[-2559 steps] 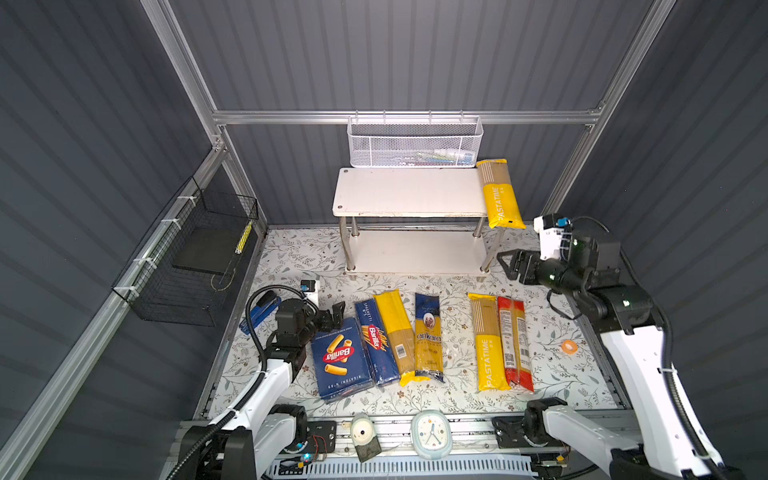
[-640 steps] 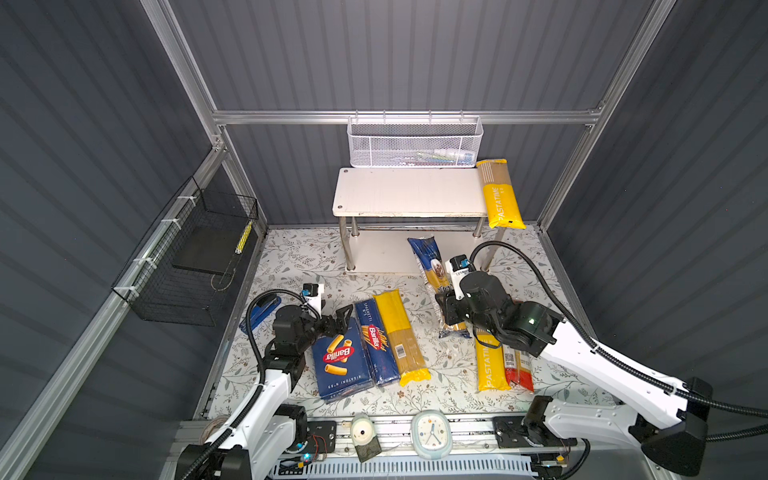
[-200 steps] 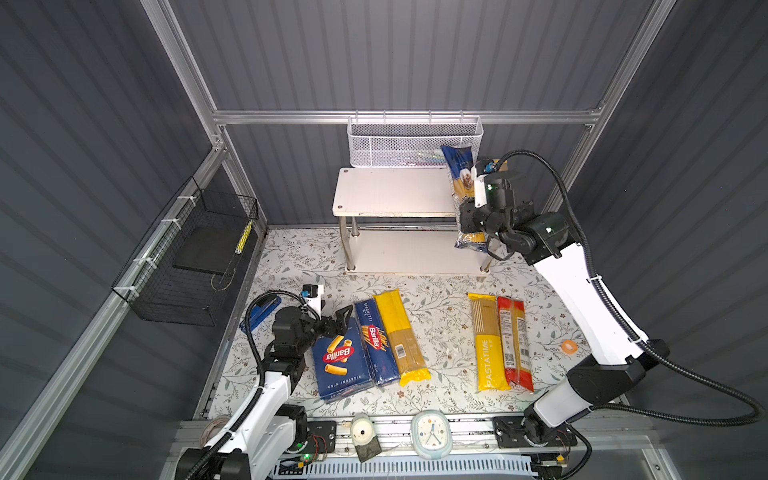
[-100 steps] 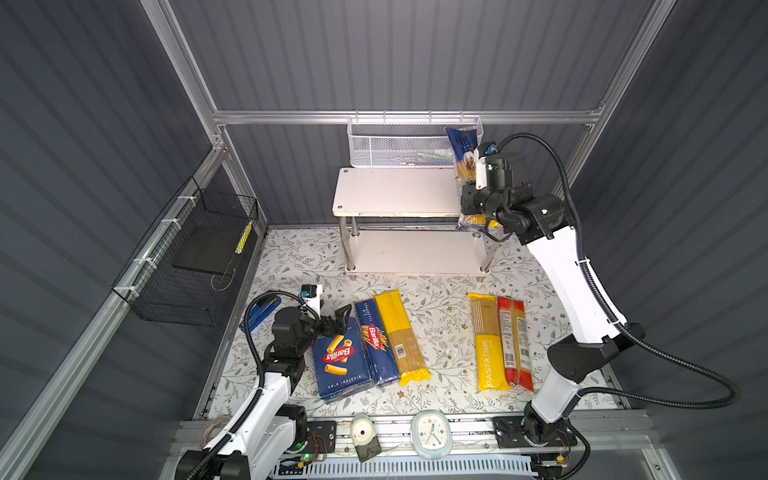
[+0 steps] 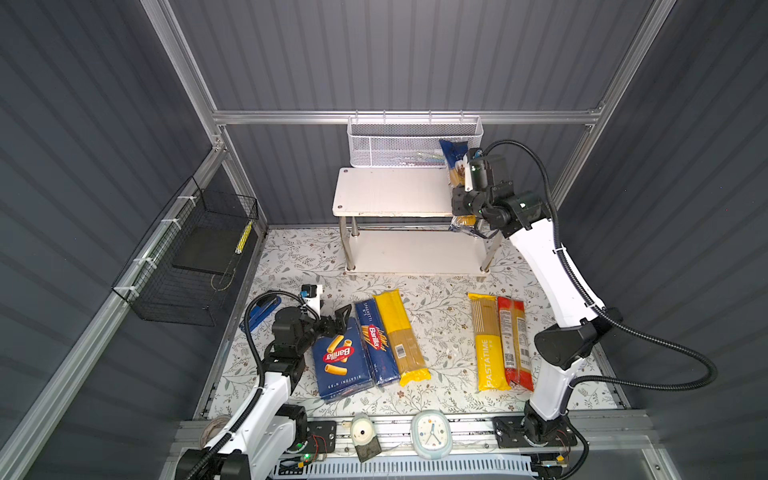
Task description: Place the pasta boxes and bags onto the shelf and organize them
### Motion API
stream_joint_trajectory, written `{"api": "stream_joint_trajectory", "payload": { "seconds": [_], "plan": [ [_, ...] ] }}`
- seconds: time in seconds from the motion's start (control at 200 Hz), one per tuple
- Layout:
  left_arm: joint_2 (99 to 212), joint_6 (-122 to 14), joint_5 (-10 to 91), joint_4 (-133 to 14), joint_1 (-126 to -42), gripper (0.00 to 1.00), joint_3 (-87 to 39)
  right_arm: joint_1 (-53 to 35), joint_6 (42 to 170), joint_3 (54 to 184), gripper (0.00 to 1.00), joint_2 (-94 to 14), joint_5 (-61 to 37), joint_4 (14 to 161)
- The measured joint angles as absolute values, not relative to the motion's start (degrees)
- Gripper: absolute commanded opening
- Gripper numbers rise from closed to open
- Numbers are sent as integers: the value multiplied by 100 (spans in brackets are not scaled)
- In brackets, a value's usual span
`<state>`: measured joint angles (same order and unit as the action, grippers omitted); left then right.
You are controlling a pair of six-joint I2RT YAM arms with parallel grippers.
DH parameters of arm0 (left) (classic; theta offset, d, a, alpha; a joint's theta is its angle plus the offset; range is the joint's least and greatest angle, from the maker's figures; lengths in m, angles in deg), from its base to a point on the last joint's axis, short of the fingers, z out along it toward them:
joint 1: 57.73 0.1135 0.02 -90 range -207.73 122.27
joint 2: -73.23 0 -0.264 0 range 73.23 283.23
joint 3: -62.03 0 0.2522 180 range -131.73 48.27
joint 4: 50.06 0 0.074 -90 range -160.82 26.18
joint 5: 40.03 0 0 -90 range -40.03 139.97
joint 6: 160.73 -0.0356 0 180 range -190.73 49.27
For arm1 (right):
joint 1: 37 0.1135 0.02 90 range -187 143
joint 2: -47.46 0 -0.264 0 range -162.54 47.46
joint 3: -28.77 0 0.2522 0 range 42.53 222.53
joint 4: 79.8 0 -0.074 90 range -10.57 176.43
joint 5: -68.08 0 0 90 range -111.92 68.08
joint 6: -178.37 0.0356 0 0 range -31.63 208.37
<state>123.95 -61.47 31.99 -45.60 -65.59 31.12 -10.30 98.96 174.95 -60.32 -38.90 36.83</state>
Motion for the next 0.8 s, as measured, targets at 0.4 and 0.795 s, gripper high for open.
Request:
{"api": "stream_joint_trajectory", "payload": {
  "seconds": [0.4, 0.795],
  "plan": [
    [12419, -6145, 3199, -4562, -6559, 99, 3112, -1054, 10038, 17691, 22, -6161, -3905, 3694],
    [12408, -6145, 3199, -4560, -6559, 100, 3112, -1074, 10044, 17833, 28, -6273, -4104, 3705]
  ]
}}
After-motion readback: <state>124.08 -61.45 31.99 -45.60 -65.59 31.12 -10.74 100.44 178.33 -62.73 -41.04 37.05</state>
